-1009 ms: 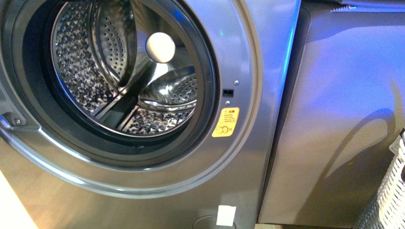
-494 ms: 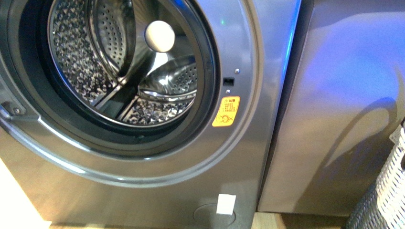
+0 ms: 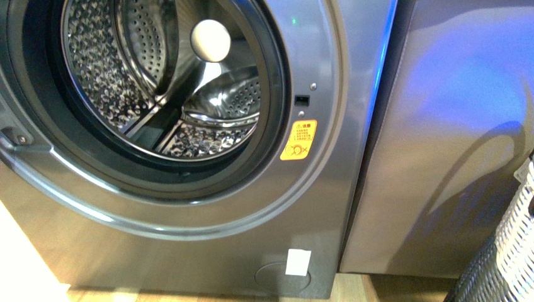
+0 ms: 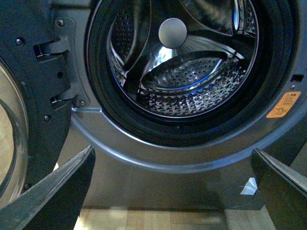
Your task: Put clothes into washing machine
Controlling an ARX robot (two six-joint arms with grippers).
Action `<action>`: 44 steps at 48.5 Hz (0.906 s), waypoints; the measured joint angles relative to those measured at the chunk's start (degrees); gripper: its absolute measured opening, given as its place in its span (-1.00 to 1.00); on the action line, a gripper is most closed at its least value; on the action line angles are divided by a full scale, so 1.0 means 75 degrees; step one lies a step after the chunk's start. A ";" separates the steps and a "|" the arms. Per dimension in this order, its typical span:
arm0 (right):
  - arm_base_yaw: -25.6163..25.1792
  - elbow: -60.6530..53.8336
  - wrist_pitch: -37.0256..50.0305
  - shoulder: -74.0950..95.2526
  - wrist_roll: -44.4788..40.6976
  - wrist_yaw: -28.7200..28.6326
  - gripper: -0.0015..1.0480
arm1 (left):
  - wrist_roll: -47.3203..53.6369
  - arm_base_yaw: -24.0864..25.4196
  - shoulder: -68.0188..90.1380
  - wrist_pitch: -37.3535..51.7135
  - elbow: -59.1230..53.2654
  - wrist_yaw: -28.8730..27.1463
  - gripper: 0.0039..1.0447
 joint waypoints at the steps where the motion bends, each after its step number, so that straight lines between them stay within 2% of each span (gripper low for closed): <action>1: -0.0009 0.0015 -0.0017 0.0009 0.0003 -0.0009 0.85 | 0.0000 0.0000 0.0000 0.0000 0.0000 0.0000 0.88; 14: 0.0073 -0.0411 0.0181 -0.0073 0.0140 0.0061 0.85 | 0.0000 0.0000 0.0000 0.0000 0.0000 0.0000 0.88; 30: 0.0076 -0.0417 -0.0711 -0.0297 0.0114 -0.0090 0.85 | 0.0000 0.0000 0.0000 0.0000 0.0000 0.0000 0.88; 44: 0.0143 -0.0294 -0.1320 -0.0309 -0.0458 -0.0052 0.85 | 0.0000 0.0000 0.0000 0.0000 0.0000 0.0000 0.88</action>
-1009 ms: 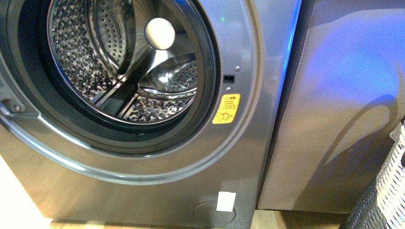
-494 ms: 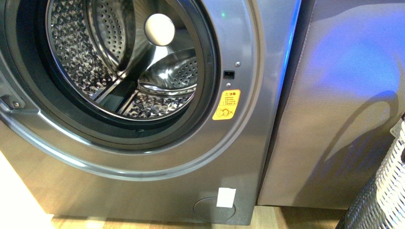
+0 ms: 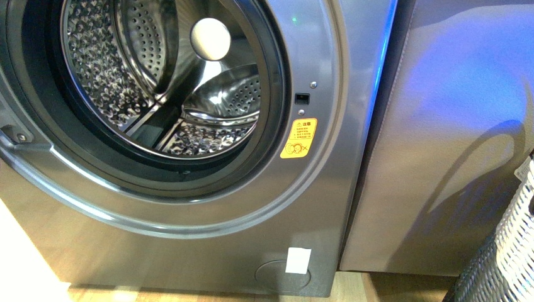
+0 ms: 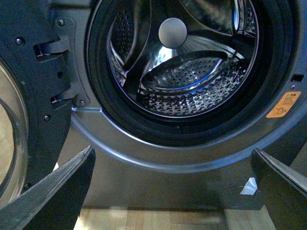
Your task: Put clothes into washing machine
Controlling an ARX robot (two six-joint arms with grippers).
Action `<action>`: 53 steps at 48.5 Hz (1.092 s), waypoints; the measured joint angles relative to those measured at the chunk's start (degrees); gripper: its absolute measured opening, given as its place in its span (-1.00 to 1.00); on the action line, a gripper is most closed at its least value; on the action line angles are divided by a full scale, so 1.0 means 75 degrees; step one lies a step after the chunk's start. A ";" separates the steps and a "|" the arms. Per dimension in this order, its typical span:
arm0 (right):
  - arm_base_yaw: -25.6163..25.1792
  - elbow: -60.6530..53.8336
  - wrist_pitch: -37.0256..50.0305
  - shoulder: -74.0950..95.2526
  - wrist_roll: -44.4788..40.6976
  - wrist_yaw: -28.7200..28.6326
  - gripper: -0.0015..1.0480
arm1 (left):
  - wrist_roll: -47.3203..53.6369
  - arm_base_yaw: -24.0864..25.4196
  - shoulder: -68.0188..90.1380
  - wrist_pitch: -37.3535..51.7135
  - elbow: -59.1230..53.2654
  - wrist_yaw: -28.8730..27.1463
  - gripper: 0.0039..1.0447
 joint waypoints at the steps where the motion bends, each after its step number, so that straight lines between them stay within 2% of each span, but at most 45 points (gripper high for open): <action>1: 0.0000 0.0006 -0.0015 0.0000 -0.0009 0.0009 0.85 | 0.0000 0.0000 0.0000 0.0000 0.0000 0.0000 0.88; 10: 0.0026 0.0050 -0.0096 0.0000 -0.0207 0.0117 0.82 | 0.0000 0.0000 0.0000 0.0000 0.0000 0.0000 0.88; 31: 0.0009 -0.0236 0.0560 -0.0172 -0.0125 0.0242 -0.31 | 0.0000 0.0000 0.0000 0.0000 0.0000 0.0000 0.88; 41: -0.0052 -0.0714 0.0979 -0.0833 0.0099 0.0026 -0.82 | 0.0000 0.0000 0.0000 0.0000 0.0000 0.0000 0.88; 48: -0.0184 -0.1239 0.1405 -0.1859 0.0370 -0.0216 -0.85 | 0.0000 0.0000 0.0000 0.0000 0.0000 0.0000 0.88; 53: -0.0122 -0.2314 0.2489 -0.2704 0.0705 -0.0329 -0.85 | 0.0000 0.0000 0.0000 0.0000 0.0000 0.0000 0.88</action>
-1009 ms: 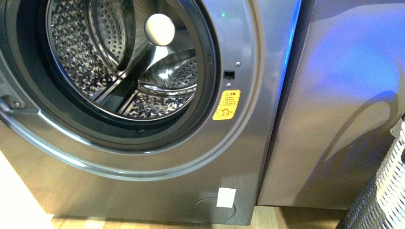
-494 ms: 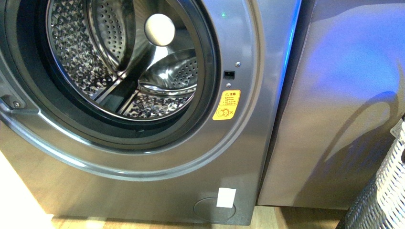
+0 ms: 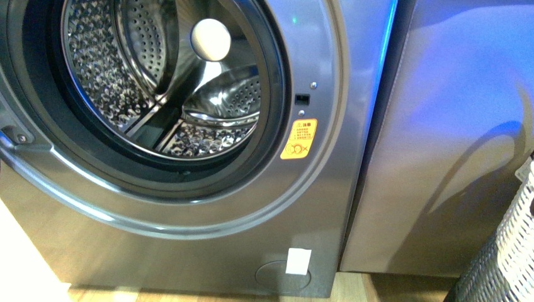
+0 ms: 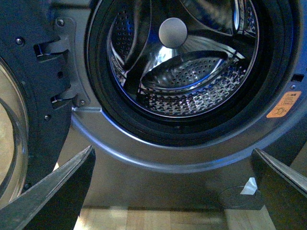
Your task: Put clothes into washing machine
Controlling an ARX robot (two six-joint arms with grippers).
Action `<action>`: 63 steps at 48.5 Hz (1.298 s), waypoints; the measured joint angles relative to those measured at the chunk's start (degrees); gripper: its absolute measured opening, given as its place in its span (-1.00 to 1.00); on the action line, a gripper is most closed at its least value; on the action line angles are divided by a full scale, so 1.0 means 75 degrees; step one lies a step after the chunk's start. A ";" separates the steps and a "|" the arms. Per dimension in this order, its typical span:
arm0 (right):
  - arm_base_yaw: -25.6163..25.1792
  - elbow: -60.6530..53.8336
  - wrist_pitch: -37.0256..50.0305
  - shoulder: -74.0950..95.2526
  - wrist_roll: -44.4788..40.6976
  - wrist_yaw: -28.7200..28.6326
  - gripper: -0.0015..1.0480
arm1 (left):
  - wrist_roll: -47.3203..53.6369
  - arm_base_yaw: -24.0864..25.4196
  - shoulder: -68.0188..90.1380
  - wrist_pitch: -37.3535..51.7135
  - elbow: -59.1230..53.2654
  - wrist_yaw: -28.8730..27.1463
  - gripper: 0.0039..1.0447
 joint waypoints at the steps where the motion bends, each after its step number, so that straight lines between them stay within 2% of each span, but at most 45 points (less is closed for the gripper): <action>1: 0.0023 -0.0338 0.0076 -0.0262 0.0096 -0.0108 -0.85 | 0.0000 0.0000 0.0000 0.0000 0.0000 0.0000 0.88; 11: 0.0032 -0.1582 -0.0350 -0.2308 0.0297 -0.0638 -0.85 | 0.0000 0.0000 0.0000 0.0000 0.0000 0.0000 0.88; 29: -0.0341 -0.1615 -0.1789 -0.5246 0.0391 -0.1309 -0.85 | 0.0000 0.0000 0.0000 0.0000 0.0000 0.0000 0.88; 47: -0.0458 -0.0058 -0.2766 -0.6781 0.0752 -0.1859 -0.85 | 0.0000 0.0000 0.0000 0.0000 0.0000 0.0000 0.88; 63: -0.0283 0.1932 -0.3745 -0.7630 0.1142 -0.1833 -0.85 | 0.0000 0.0000 0.0000 0.0000 0.0000 0.0000 0.88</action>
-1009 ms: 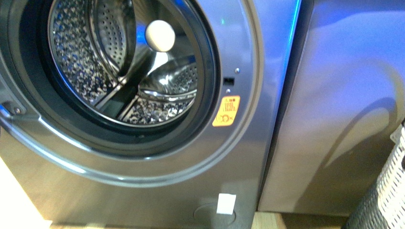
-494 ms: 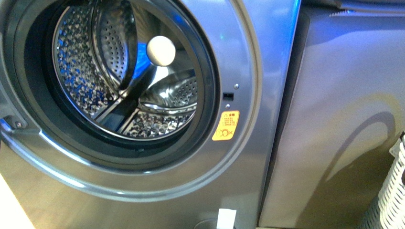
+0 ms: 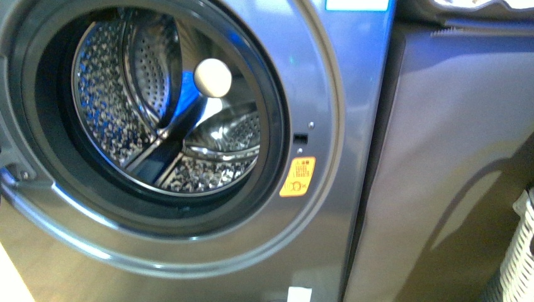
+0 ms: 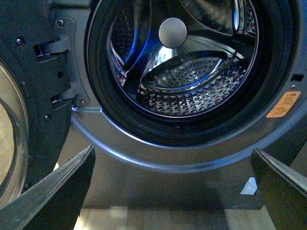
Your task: Put clothes into washing machine
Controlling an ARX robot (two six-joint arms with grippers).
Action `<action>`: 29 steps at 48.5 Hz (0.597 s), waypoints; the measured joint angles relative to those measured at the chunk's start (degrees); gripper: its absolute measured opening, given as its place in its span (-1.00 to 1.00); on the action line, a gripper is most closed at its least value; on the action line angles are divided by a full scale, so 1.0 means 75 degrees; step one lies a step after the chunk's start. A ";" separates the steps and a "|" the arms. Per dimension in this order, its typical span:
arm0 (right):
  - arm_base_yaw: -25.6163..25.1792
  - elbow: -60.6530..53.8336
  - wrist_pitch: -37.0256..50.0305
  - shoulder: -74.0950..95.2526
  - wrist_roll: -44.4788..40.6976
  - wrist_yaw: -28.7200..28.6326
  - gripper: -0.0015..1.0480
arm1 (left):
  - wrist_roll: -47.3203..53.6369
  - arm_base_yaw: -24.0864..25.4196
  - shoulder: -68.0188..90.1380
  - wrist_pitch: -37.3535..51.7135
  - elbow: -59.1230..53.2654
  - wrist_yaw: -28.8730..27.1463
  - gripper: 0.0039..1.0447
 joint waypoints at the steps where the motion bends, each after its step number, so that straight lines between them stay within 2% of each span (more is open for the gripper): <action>1: 0.0041 0.0102 -0.0035 -0.0050 0.0023 0.0012 -0.85 | 0.0000 0.0000 0.0000 0.0000 0.0000 0.0000 0.88; 10: 0.0714 0.0938 -0.0122 -0.0597 0.0227 0.0236 -0.85 | 0.0000 0.0000 0.0000 0.0000 0.0000 0.0000 0.88; 29: 0.3360 0.2489 -0.0449 -0.1128 0.0379 0.1102 -0.85 | 0.0000 0.0000 0.0000 0.0000 0.0000 0.0000 0.88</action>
